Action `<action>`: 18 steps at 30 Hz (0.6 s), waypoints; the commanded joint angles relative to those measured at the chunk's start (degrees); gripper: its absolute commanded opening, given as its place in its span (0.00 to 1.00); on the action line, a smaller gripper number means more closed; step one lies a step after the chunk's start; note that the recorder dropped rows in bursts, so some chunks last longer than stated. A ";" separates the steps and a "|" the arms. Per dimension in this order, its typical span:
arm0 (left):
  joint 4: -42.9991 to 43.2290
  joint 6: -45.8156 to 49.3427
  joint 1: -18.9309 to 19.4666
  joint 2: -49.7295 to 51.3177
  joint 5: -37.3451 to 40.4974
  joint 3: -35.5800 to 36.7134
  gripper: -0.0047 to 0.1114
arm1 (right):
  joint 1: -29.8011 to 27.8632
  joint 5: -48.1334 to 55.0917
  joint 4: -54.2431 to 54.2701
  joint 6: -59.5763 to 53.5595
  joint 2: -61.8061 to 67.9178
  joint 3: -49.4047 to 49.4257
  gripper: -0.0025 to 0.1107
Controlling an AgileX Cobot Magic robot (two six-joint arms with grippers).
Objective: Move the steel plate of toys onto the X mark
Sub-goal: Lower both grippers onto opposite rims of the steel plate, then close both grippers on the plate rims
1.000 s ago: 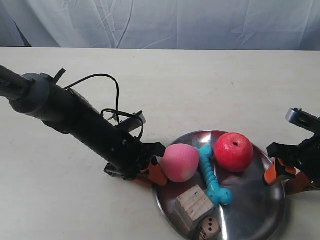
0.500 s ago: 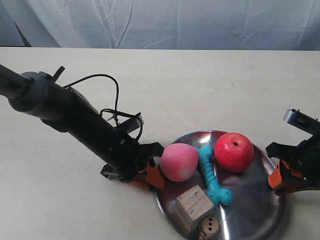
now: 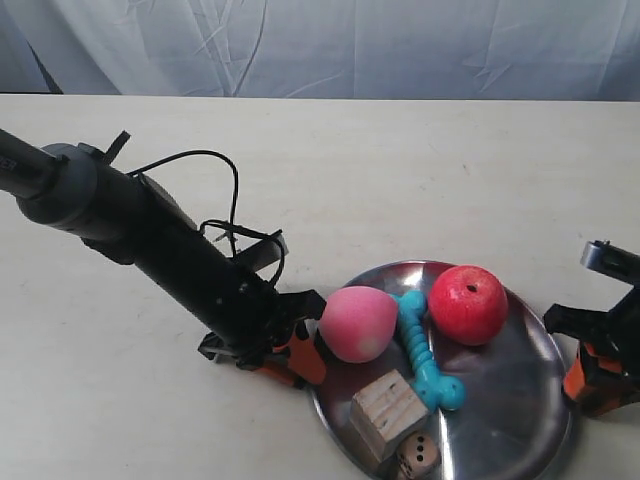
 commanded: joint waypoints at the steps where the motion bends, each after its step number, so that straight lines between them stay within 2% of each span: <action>1: 2.19 -0.41 0.00 0.63 -2.41 0.32 0.26 | 0.09 -1.49 5.75 -4.12 2.72 0.39 0.26; 5: 2.19 -0.41 0.00 0.63 -2.41 0.32 0.26 | 0.09 -1.49 11.05 -9.18 3.50 0.39 0.26; 10: 1.65 -0.41 0.00 0.63 -2.42 0.32 0.26 | 0.09 -2.00 11.28 -9.32 3.50 0.39 0.25; 16: 2.75 -0.55 0.00 0.63 -1.95 0.32 0.26 | 0.09 -2.43 11.66 -9.32 3.50 0.39 0.03; 18: 2.85 -0.80 0.00 0.63 -2.06 0.32 0.26 | 0.09 -2.43 11.92 -9.32 3.50 0.39 0.02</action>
